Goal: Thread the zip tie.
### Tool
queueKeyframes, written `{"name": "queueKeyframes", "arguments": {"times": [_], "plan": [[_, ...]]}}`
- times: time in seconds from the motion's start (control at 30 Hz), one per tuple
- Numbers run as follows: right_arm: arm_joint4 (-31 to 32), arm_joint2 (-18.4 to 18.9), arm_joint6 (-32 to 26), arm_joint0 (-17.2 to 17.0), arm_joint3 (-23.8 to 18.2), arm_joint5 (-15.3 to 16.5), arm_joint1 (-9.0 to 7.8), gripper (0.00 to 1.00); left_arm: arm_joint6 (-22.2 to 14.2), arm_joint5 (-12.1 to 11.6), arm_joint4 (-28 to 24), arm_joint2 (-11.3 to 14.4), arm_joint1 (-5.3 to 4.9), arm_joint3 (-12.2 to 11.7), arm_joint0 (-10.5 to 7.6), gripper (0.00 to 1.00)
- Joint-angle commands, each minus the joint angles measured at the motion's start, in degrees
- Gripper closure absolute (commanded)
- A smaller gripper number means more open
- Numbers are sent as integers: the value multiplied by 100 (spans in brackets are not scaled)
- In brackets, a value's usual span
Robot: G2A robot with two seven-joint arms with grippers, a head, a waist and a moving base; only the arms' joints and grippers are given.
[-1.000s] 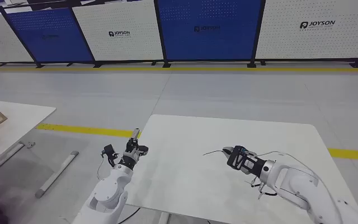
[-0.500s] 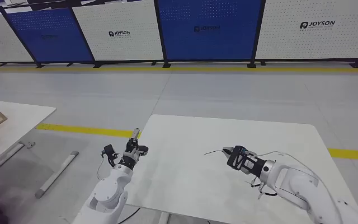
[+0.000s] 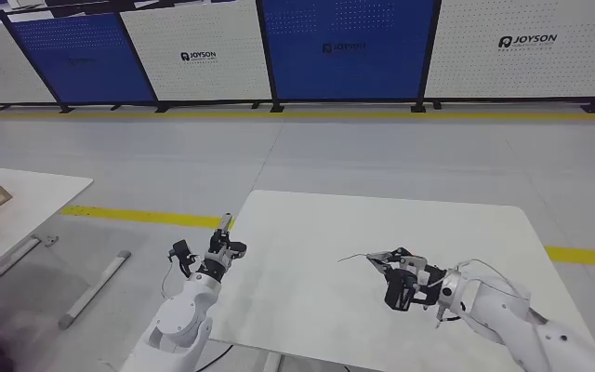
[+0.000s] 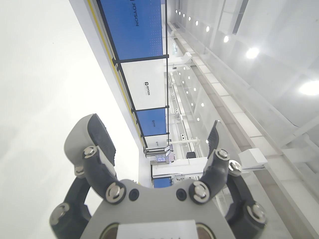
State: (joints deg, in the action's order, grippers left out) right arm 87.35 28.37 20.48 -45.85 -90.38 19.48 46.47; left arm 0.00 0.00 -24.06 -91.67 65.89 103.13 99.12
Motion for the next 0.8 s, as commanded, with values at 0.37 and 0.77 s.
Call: {"name": "queueKeyframes", "arguments": {"times": [0.37, 0.77], "plan": [[33, -23, 51, 25, 51, 0, 3, 100, 0, 0, 0, 0, 0, 0, 0, 0], [260, -221, 114, 240, -33, -176, 16, 100, 0, 0, 0, 0, 0, 0, 0, 0]]}}
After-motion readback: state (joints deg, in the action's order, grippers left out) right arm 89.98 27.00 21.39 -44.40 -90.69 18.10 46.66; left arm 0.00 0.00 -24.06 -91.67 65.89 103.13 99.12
